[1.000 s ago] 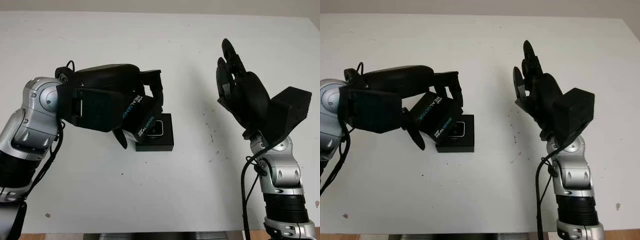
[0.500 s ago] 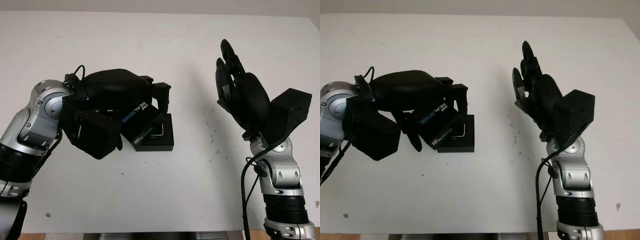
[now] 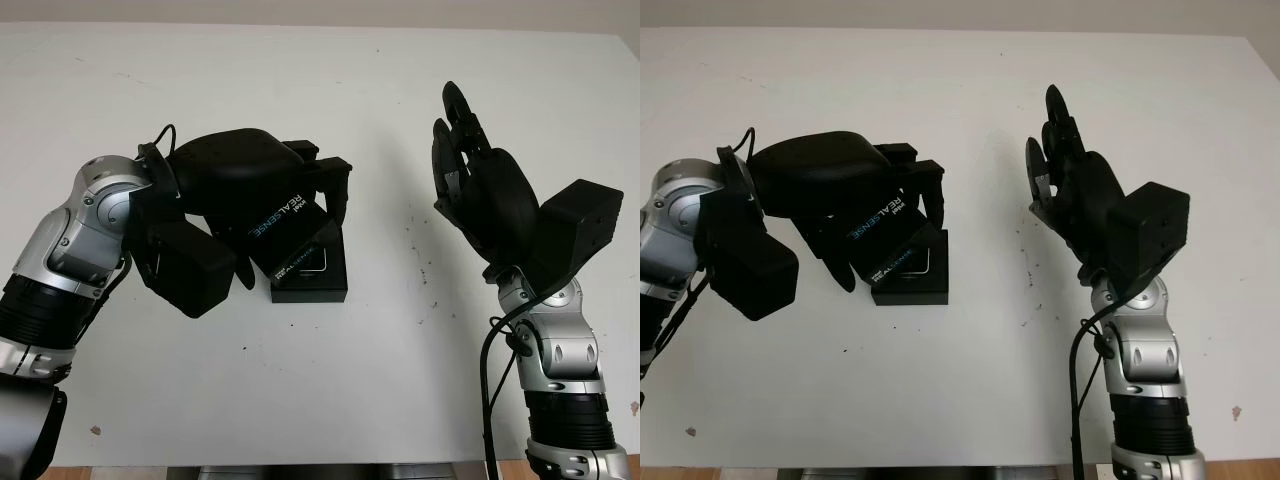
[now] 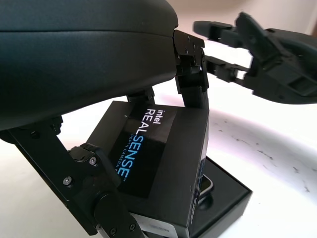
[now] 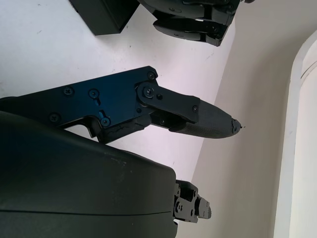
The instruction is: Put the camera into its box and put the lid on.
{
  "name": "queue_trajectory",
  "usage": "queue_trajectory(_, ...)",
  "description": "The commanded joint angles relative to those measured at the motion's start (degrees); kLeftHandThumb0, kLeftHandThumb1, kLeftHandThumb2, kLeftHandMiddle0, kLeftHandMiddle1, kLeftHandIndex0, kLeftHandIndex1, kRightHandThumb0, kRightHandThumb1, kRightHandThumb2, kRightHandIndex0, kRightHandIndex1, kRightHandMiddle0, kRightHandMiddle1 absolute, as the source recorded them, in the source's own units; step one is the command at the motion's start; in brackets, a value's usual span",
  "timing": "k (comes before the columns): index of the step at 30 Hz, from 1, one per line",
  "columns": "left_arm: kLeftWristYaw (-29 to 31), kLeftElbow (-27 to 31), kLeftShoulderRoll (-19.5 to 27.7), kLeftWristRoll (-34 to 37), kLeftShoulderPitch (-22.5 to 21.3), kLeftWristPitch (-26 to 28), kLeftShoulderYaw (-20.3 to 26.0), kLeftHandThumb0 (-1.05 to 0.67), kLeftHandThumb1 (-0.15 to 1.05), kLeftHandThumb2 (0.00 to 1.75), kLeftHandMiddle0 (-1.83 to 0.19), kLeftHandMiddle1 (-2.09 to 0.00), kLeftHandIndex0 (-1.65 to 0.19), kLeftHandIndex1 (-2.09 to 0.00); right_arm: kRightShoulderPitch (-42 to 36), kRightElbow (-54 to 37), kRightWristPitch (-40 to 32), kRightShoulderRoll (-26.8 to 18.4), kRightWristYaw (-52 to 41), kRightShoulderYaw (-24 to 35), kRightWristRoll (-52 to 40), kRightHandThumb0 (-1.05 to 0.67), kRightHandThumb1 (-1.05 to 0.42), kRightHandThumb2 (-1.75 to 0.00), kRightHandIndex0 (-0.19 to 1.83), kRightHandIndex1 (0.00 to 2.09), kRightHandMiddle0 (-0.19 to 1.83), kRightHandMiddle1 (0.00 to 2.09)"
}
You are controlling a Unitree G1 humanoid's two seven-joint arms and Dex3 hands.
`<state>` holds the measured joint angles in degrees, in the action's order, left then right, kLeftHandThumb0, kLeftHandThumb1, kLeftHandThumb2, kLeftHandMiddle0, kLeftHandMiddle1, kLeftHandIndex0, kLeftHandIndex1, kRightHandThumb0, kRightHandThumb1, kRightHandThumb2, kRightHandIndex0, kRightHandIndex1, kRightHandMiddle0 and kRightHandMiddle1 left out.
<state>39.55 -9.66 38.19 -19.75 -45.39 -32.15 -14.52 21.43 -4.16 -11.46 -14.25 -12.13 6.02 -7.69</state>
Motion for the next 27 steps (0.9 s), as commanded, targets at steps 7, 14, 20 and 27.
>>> queue_trajectory(7,0.2,-8.9,-1.0,0.8,-6.2,-16.4,-3.0,-0.45,1.05,0.36,-0.19,-2.00,-0.05,-2.06,-1.1,-1.2,0.1,0.0,0.2,0.2,0.0,-0.63,-1.05,-0.66,-0.16,0.05,-0.16,0.05)
queue_trajectory(14,-0.3,-14.0,-1.4,-0.9,-9.7,-26.6,-5.0,-0.40,1.05,0.22,-0.20,-2.09,-0.06,-2.09,-1.4,-1.6,-0.1,0.0,0.6,0.3,0.3,-0.63,-1.05,-0.66,-0.15,0.06,-0.15,0.06)
queue_trajectory(20,-1.5,-17.3,-1.6,-3.1,-12.1,-33.0,-6.2,-0.29,1.04,0.08,-0.17,-2.09,-0.03,-2.08,-1.4,-1.9,-0.6,0.6,0.9,0.2,0.1,-0.62,-1.05,-0.67,-0.16,0.05,-0.17,0.05)
queue_trajectory(27,-5.5,-23.0,-2.2,-9.1,-15.9,-40.8,-6.9,-0.21,1.00,0.05,-0.17,-2.02,-0.02,-1.99,-1.6,-1.4,0.3,0.7,1.3,-0.2,0.9,-0.64,-1.05,-0.67,-0.15,0.06,-0.16,0.05)
